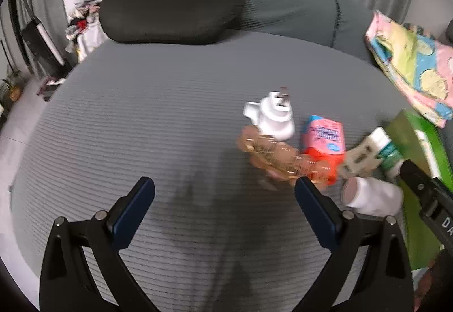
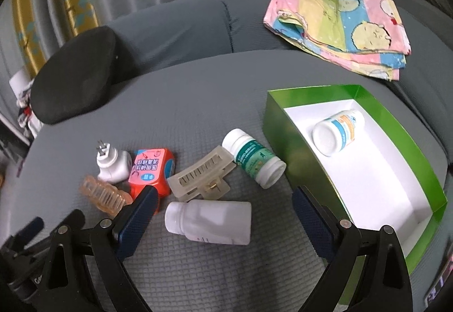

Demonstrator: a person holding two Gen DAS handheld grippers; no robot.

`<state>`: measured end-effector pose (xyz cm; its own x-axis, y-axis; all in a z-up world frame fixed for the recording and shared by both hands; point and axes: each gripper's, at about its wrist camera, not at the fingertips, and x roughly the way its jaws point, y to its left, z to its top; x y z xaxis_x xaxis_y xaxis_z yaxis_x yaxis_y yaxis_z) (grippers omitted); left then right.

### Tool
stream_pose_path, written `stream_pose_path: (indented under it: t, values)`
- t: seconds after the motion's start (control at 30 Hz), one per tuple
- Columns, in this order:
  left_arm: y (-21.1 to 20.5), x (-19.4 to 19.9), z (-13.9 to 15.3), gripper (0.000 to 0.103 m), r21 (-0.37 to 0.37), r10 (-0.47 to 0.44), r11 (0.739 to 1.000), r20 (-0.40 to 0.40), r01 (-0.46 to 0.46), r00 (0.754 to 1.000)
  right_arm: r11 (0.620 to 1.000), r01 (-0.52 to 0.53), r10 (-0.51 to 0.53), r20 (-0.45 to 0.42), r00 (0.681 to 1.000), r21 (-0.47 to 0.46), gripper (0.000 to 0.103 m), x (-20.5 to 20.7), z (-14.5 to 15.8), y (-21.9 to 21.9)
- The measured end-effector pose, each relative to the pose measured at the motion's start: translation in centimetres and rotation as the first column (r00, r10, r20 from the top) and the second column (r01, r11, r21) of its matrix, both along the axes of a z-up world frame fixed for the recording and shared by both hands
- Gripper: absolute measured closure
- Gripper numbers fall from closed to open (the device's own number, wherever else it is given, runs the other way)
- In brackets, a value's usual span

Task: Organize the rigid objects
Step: 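Withdraw the right gripper from the box toward the remaining items, then grasp the translucent orange ridged plastic piece with the right gripper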

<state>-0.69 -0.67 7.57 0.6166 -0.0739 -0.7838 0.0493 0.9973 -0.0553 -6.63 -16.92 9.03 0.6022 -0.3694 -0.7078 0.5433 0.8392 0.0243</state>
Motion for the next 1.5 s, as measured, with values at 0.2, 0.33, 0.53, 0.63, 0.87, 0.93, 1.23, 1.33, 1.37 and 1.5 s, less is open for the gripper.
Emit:
stream_pose_path:
  t: [0.2,0.33,0.53,0.63,0.87,0.93,1.23,1.33,1.37,1.5]
  values:
    - [1.5,1.0,-0.8,0.008,0.066,0.025,0.997,-0.003,-0.025,1.0,0.998,-0.064,0.063,-0.062,0.996,-0.025,0.015,1.9,-0.5,1.0]
    - [3.0,1.9,-1.1,0.014,0.042,0.042,0.998,-0.023,-0.041,0.999,0.99,-0.137,0.14,-0.083,0.987,0.039,0.037,3.4,-0.7,1.4]
    - [3.0,3.5,-1.0,0.028,-0.007,0.018,1.0,-0.047,-0.018,0.999,0.927,-0.277,0.298,-0.05,0.953,0.252,0.046,6.6,-0.8,1.8]
    - [2.2,4.1,-0.8,0.028,-0.029,-0.021,0.999,-0.048,0.02,0.999,0.915,-0.311,0.335,-0.054,0.941,0.258,0.046,8.6,-0.6,2.5]
    - [0.9,5.0,-1.4,0.028,-0.093,-0.084,0.993,-0.086,0.076,0.993,0.893,-0.365,0.401,-0.098,0.911,0.262,0.046,11.3,-1.1,3.3]
    - [0.4,4.8,-1.8,0.03,-0.112,-0.103,0.989,-0.103,0.091,0.989,0.876,-0.374,0.417,-0.09,0.904,0.305,0.046,11.3,-1.4,3.1]
    - [-1.6,3.3,-2.5,0.035,-0.162,-0.185,0.973,-0.118,0.165,0.976,0.838,-0.416,0.482,-0.123,0.867,0.353,0.046,11.0,-3.4,3.5]
    - [-1.4,3.3,-2.5,0.038,-0.168,-0.186,0.972,-0.116,0.165,0.976,0.839,-0.444,0.503,-0.135,0.854,0.316,0.046,10.8,-3.5,4.2]
    - [-1.3,3.4,-2.5,0.04,-0.18,-0.189,0.97,-0.117,0.166,0.975,0.835,-0.45,0.509,-0.133,0.85,0.318,0.046,10.8,-3.5,4.2]
    - [-1.2,3.4,-2.6,0.05,-0.212,-0.209,0.96,-0.12,0.18,0.971,0.817,-0.463,0.534,-0.149,0.832,0.344,0.047,11.1,-4.3,4.6]
